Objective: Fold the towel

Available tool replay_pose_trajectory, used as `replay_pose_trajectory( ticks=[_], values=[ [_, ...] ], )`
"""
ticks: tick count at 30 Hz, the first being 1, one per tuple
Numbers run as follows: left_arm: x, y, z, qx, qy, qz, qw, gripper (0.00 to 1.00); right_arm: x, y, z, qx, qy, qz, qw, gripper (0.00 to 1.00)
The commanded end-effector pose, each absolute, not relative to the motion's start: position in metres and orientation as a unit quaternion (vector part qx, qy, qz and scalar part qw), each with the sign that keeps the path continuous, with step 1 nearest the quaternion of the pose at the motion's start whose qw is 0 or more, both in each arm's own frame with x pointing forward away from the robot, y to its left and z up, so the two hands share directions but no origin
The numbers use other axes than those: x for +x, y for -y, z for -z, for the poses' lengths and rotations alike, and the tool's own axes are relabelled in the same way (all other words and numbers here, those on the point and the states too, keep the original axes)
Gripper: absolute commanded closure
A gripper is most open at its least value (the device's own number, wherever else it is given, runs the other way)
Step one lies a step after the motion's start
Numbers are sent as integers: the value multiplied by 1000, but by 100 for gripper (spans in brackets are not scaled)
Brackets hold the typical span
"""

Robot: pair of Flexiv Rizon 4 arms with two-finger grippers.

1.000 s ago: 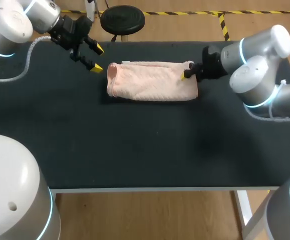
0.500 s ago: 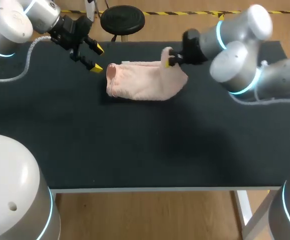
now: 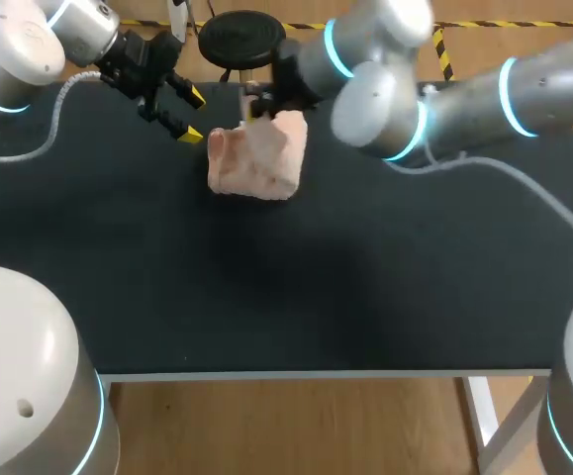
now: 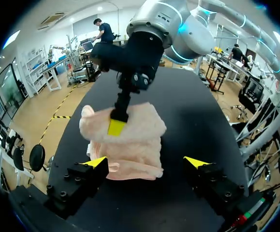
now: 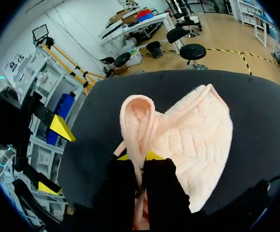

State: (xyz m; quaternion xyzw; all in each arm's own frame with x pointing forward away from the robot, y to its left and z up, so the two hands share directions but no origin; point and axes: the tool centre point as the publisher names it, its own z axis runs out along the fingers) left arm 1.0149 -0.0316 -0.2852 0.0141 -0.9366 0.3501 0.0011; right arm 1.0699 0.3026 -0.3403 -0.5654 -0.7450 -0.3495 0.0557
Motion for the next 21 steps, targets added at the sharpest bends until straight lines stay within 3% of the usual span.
replay_pose_trajectory(
  ticks=[1, 8, 21],
  values=[
    [1014, 31, 286, 14, 936, -351, 0, 0, 1069, -331, 345, -586, 759, 283, -27, 0],
    [1014, 31, 286, 14, 936, -351, 0, 0, 1061, -320, 332, -593, 756, 267, -80, 0],
    [1014, 31, 286, 14, 936, -351, 0, 0, 1044, -273, 297, -597, 733, 314, -82, 0]
  ],
)
